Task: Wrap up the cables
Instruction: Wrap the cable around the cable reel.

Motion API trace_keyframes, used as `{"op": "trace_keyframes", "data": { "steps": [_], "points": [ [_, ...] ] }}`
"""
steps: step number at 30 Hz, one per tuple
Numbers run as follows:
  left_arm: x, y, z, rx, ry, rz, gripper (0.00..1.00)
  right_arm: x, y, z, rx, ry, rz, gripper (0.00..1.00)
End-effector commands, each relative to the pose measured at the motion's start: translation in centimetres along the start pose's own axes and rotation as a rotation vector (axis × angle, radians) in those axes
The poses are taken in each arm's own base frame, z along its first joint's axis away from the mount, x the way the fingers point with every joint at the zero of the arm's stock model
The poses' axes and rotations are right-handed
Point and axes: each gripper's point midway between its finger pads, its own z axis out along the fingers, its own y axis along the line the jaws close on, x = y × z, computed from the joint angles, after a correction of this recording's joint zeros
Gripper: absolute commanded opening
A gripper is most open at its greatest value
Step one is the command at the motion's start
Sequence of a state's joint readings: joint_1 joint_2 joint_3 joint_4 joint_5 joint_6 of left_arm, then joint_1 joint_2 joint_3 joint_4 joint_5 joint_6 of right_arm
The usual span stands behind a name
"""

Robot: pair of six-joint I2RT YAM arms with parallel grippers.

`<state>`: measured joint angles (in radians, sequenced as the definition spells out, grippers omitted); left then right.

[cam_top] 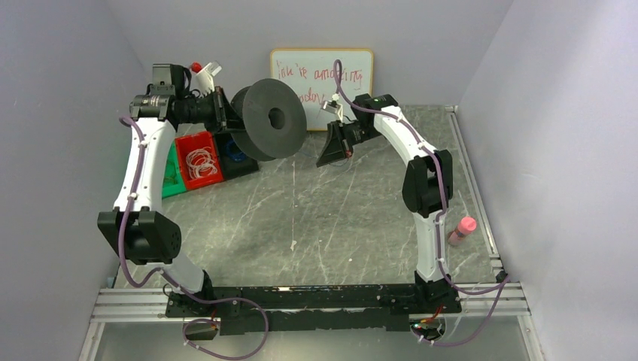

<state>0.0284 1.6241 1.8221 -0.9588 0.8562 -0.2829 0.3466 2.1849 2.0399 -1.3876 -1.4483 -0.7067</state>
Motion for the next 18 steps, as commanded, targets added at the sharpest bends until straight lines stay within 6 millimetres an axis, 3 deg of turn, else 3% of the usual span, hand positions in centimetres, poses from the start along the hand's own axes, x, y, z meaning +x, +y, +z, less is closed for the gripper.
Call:
{"op": "trace_keyframes", "data": {
  "steps": [1,18],
  "points": [
    [-2.7,-2.2,-4.3,-0.045,-0.140,0.348,0.02,3.1,-3.6,-4.4,0.169,0.061,0.164,0.01],
    [5.1,-1.9,0.3,-0.141,0.192,0.609,0.02,2.4,-5.0,-9.1,0.327,0.045,0.123,0.00]
  ]
}}
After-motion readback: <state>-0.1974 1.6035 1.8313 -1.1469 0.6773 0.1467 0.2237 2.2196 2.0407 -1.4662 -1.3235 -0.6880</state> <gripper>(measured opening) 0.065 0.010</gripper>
